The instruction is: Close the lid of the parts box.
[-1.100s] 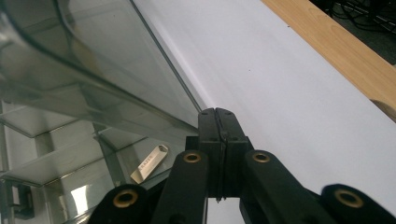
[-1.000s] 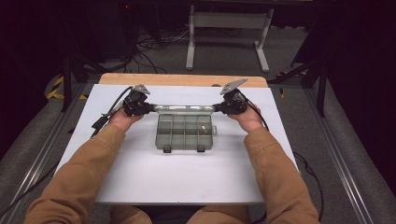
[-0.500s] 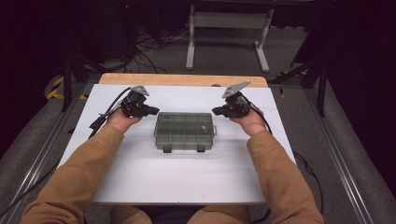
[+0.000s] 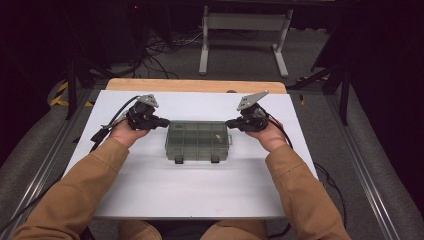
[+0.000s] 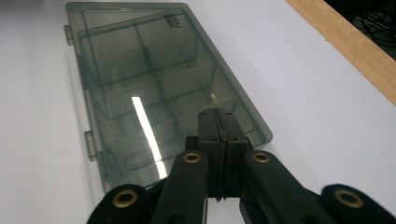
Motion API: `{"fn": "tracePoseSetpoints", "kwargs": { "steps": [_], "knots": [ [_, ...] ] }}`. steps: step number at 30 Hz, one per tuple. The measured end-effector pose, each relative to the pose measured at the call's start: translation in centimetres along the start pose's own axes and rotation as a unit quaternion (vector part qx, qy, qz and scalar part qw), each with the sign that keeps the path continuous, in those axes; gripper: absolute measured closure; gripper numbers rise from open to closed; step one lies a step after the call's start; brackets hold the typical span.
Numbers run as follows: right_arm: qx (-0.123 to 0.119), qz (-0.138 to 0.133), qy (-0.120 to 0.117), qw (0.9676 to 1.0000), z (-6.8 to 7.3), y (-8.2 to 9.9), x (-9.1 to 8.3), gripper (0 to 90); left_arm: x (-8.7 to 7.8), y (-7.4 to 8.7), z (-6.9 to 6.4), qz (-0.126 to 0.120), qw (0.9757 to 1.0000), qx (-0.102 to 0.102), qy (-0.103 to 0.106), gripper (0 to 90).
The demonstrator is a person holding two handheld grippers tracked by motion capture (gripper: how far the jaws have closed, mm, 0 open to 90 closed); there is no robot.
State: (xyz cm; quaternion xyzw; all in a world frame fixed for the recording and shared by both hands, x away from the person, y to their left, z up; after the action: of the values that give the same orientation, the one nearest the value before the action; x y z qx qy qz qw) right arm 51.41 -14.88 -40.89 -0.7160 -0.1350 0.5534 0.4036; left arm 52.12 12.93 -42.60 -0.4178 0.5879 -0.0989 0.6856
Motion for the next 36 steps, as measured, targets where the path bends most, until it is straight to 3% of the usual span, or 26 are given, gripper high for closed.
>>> {"fn": "tracePoseSetpoints", "kwargs": {
  "steps": [4,10,18,36],
  "knots": [
    [-0.004,0.003,-0.004,1.0,1.0,0.1,0.0,90.0,-0.2,0.1,-0.8,-0.002,1.0,-0.003,-0.001,90.0],
    [-0.004,0.006,-0.011,0.9999,2.1,0.5,0.1,90.0,-0.2,0.4,-1.8,0.001,0.9998,-0.007,-0.018,90.0],
    [0.001,0.011,-0.017,0.9998,3.3,1.0,0.6,90.0,0.0,1.1,-2.8,0.009,0.9999,-0.011,-0.008,90.0],
    [0.007,0.033,-0.027,0.9991,4.4,2.1,1.7,90.0,1.0,2.0,-3.9,0.02,0.9998,-0.006,0.0,90.0]
  ]
}}
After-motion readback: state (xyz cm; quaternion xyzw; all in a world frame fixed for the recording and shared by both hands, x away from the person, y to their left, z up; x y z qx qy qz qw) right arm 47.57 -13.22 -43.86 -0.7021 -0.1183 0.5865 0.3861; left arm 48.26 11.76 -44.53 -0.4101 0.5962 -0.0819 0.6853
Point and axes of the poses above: each handheld gripper's, and its own axes: x roughly forward along the jaws, y roughly out of its underside, z roughly to its left, the point moved 7 cm from there along x, roughly forward along the jaws, and after that the axes turned 1 degree about x, right-handed, at the moved point
